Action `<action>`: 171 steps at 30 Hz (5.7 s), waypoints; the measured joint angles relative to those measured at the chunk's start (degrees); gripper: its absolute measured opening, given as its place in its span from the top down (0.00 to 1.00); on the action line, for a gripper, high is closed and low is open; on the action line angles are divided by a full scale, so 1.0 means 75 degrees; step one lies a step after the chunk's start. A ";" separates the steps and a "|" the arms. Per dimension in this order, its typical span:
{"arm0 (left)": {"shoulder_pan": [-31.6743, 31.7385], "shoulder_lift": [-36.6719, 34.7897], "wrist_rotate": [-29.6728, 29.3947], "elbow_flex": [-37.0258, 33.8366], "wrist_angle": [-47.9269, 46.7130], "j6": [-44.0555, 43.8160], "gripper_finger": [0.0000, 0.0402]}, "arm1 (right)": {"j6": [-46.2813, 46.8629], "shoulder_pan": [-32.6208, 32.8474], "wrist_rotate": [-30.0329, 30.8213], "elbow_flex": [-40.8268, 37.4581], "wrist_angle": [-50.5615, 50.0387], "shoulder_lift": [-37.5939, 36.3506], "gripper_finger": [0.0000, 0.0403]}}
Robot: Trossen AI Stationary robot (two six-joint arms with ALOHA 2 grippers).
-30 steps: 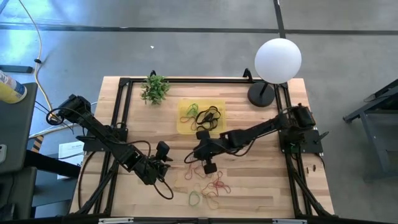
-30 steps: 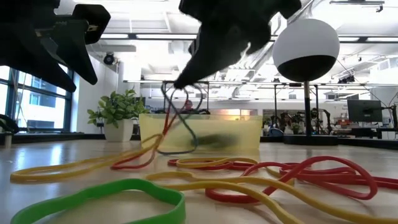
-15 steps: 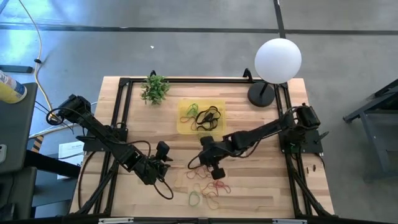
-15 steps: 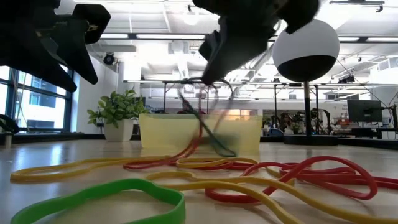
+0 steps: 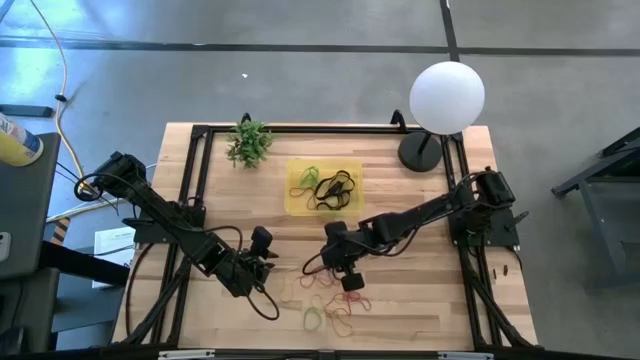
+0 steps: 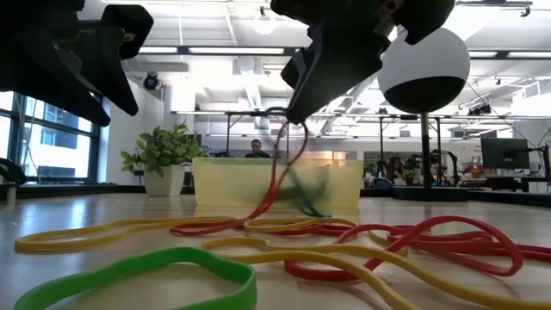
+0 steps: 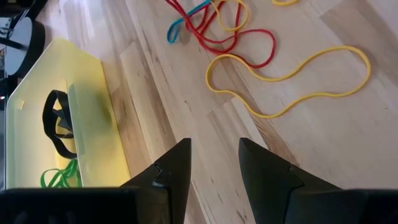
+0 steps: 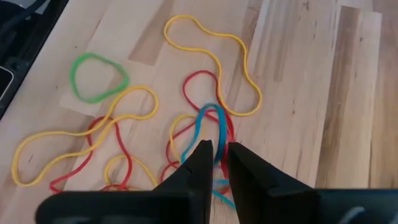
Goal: Pick and place rubber bands into bin
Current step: Put the blue rubber band into the yellow bin, then put the red rubber band into the yellow bin
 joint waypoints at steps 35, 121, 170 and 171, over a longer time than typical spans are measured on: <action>0.0000 0.0000 0.0003 -0.0003 -0.0067 -0.0027 0.70 | 0.0440 0.0097 0.0187 -0.0002 -0.0655 0.0629 0.66; 0.0000 0.0003 -0.0280 -0.0003 -0.0108 -0.0201 0.70 | -0.3027 -0.0531 0.5136 0.0006 -0.0102 -0.1831 1.00; 0.0001 0.0003 -0.0452 -0.0003 -0.0153 -0.0196 0.70 | -0.1943 -0.3025 0.0429 0.0009 0.2531 0.0425 0.83; 0.0003 0.0003 -0.0452 -0.0003 -0.0155 -0.0196 0.70 | -0.1898 -0.3025 0.0406 0.0009 0.2500 0.0425 0.80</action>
